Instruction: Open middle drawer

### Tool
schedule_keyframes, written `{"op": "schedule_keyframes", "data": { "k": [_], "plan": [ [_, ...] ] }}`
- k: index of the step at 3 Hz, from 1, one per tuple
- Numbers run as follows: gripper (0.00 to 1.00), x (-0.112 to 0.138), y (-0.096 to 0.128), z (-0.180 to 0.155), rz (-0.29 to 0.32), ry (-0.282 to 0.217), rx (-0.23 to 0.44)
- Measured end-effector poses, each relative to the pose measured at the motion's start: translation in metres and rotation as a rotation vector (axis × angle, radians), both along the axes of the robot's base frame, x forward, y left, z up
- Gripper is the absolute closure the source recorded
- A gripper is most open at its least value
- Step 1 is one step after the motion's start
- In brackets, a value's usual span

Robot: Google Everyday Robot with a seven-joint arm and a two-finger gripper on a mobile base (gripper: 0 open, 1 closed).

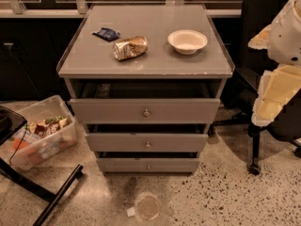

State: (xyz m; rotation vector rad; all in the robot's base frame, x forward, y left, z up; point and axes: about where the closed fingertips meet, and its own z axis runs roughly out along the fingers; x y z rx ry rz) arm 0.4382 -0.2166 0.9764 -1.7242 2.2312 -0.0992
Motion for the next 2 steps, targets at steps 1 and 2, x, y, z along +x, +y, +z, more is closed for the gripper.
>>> {"op": "schedule_keyframes", "data": {
  "k": [1,2],
  "plan": [
    [0.00,0.0000,0.0000,0.0000,0.000,0.000,0.000],
    [0.00,-0.0003,0.0033,-0.0040,0.001,-0.014,0.068]
  ]
}}
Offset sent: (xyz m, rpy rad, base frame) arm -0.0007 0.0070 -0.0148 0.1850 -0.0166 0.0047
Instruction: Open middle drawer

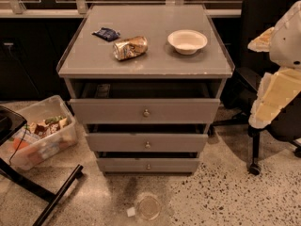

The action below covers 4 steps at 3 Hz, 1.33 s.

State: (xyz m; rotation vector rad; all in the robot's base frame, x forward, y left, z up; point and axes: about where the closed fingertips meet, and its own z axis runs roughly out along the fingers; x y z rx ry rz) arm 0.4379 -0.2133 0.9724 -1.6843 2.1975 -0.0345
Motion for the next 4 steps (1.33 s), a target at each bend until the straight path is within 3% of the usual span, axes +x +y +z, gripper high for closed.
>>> {"op": "schedule_keyframes", "data": {
  "k": [1,2,3,4],
  "plan": [
    [0.00,-0.011,0.014,-0.035,-0.027,0.008,0.159],
    [0.00,-0.030,0.039,-0.097,-0.051,0.032,0.348],
    [0.00,-0.046,0.074,-0.182,-0.040,0.072,0.574],
    [0.00,-0.058,0.090,-0.220,-0.055,0.079,0.688]
  ]
}}
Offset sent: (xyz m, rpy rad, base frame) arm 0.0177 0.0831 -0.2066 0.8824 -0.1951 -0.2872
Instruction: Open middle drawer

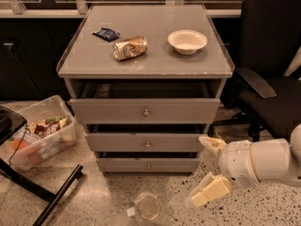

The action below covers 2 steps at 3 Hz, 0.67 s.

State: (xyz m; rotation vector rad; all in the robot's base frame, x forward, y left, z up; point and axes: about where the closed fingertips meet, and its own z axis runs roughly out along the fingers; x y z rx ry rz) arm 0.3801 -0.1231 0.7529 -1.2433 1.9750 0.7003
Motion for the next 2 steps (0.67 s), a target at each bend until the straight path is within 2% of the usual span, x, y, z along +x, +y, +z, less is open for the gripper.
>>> {"op": "schedule_keyframes", "data": {
  "k": [1,2],
  "plan": [
    [0.00,0.0000,0.0000,0.0000,0.000,0.000,0.000],
    [0.00,0.0079,0.0005,-0.0039,-0.049,0.002,-0.005]
  ]
}}
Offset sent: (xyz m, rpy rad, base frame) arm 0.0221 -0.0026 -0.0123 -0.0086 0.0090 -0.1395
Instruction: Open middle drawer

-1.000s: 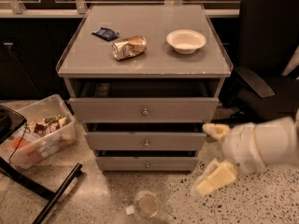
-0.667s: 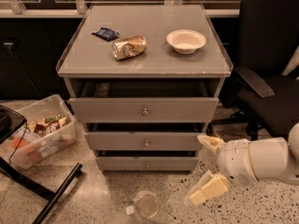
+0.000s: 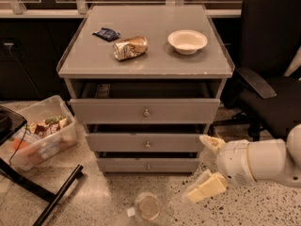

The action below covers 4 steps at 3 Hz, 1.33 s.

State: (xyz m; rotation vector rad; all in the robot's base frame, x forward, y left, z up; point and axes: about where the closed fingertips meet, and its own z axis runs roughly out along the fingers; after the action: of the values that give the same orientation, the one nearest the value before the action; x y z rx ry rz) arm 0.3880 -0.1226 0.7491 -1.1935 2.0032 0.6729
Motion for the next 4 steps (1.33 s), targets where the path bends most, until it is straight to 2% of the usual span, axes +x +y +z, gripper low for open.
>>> {"op": "schedule_keyframes", "data": {
  "k": [1,2,3,4],
  "plan": [
    [0.19,0.022,-0.012,-0.027,-0.132,-0.002,0.051],
    [0.42,0.056,-0.027,-0.066,-0.305,0.012,0.149],
    [0.65,0.093,-0.032,-0.100,-0.443,-0.009,0.264],
    [0.89,0.137,-0.031,-0.129,-0.565,-0.035,0.345]
  ]
}}
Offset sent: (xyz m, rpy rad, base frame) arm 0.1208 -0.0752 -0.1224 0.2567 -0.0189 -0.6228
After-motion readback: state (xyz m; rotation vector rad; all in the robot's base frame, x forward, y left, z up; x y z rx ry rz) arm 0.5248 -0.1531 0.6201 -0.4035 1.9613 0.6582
